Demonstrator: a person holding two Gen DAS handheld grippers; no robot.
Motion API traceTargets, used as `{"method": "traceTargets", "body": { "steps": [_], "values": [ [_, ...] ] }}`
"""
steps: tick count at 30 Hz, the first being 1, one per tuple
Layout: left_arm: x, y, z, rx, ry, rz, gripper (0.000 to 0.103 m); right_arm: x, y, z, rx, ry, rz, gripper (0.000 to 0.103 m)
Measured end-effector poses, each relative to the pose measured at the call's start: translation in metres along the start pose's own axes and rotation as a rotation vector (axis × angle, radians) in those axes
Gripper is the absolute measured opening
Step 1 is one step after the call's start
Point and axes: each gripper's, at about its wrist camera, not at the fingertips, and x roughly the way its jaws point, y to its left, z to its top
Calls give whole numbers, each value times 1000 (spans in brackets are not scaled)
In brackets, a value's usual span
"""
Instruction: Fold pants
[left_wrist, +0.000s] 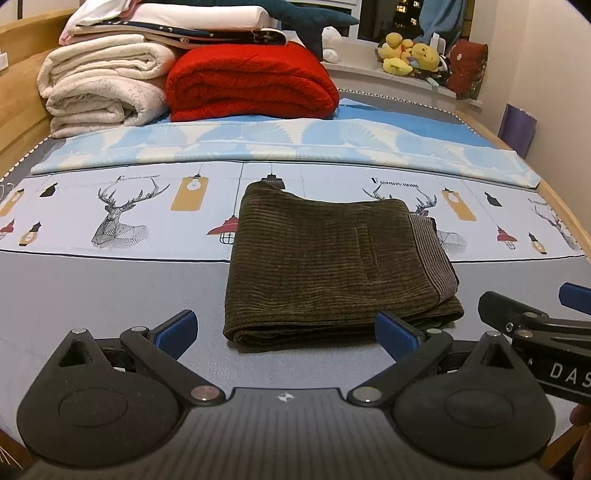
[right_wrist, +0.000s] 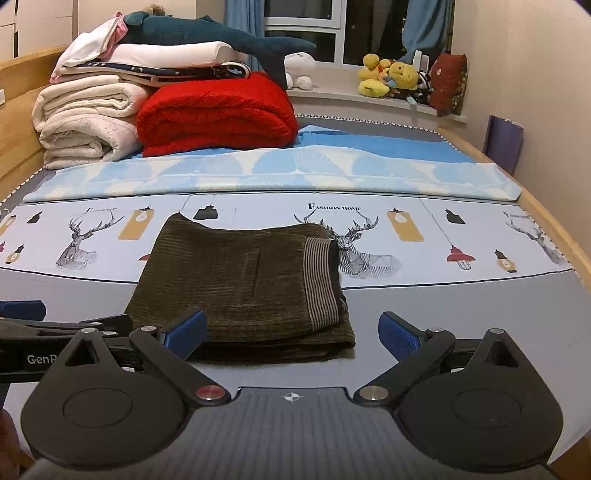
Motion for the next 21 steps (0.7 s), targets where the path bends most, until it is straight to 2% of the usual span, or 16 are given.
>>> {"method": "traceTargets", "body": {
  "steps": [21],
  "values": [
    [1, 2, 0, 2, 8, 9, 102, 3, 3, 0, -8, 9, 5, 99]
  ]
}}
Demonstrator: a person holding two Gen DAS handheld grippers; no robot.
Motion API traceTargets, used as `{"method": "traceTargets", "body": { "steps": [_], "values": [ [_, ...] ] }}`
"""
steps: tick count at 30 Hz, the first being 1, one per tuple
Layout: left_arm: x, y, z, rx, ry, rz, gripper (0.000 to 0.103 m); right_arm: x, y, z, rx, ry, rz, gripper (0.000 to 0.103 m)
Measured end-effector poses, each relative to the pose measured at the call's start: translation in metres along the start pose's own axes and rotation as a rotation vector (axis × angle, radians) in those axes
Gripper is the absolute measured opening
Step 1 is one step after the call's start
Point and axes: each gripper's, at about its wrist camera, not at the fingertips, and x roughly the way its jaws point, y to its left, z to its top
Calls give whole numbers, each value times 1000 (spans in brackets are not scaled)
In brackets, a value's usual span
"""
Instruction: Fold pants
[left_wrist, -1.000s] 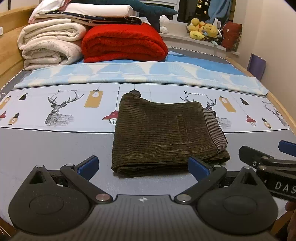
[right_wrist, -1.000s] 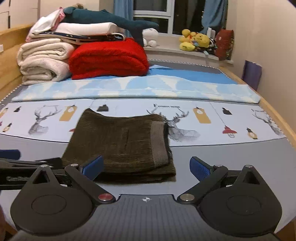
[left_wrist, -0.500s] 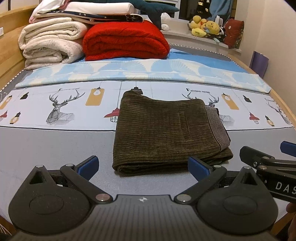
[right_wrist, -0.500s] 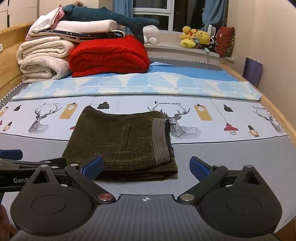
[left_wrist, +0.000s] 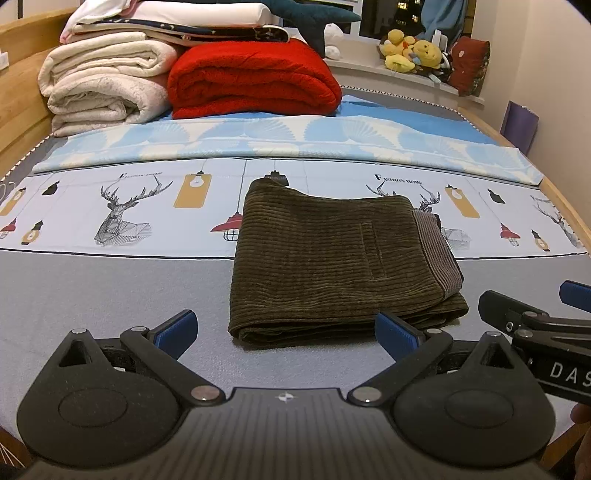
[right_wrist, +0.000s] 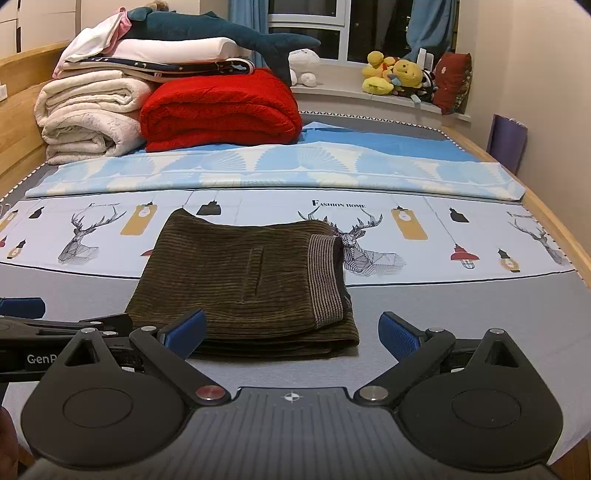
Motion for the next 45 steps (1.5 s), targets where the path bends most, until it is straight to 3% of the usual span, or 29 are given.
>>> {"method": "traceTargets", "body": {
  "steps": [45],
  "values": [
    [0, 2, -2, 2, -2, 5, 102, 4, 2, -4, 0, 8, 7, 99]
  ]
}}
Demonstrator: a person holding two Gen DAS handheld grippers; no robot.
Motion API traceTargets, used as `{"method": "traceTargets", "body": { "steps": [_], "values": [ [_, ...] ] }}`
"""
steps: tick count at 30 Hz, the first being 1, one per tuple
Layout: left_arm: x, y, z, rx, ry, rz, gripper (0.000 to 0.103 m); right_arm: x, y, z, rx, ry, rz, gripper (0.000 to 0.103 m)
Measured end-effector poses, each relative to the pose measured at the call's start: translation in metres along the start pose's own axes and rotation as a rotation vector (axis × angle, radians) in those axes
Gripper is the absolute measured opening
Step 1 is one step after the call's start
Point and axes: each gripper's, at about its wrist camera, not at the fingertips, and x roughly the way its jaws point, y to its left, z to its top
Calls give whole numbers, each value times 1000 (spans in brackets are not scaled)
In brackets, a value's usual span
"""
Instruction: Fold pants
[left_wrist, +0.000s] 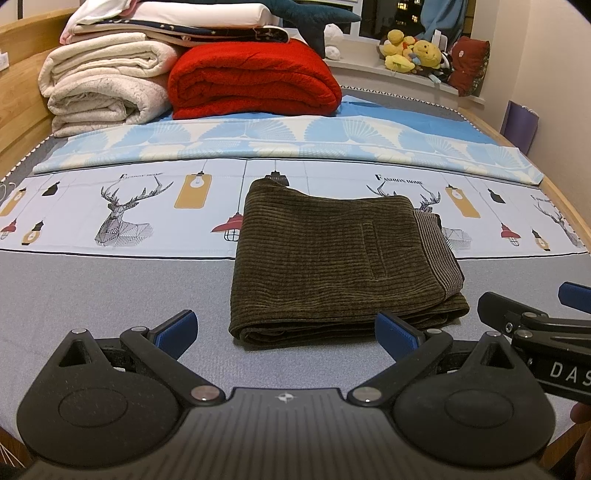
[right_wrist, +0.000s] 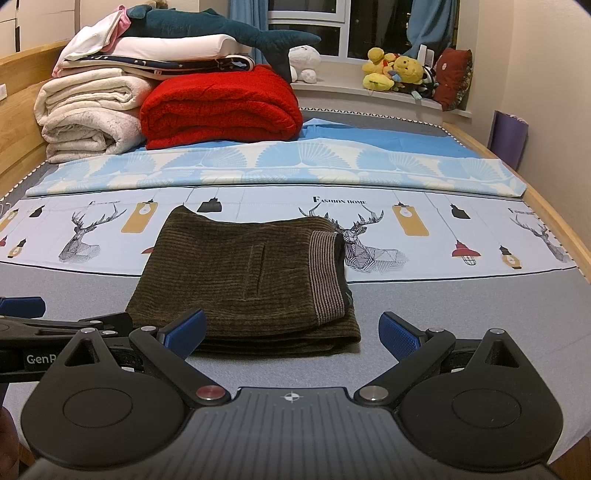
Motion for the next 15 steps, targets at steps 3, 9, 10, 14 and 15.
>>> {"method": "traceTargets", "body": {
  "steps": [3, 9, 10, 14, 15],
  "values": [
    [0, 0, 0, -1, 1, 1, 102, 1, 0, 0, 1, 1, -1, 99],
    [-1, 2, 1, -6, 5, 3, 102, 1, 0, 0, 2, 2, 1, 99],
    [-1, 2, 1, -6, 4, 3, 102, 1, 0, 0, 3, 2, 1, 99],
    [0, 4, 1, -3, 5, 7, 102, 2, 0, -1, 2, 5, 4, 99],
    [0, 4, 1, -3, 6, 8, 102, 2, 1, -1, 1, 6, 3, 99]
  ]
}}
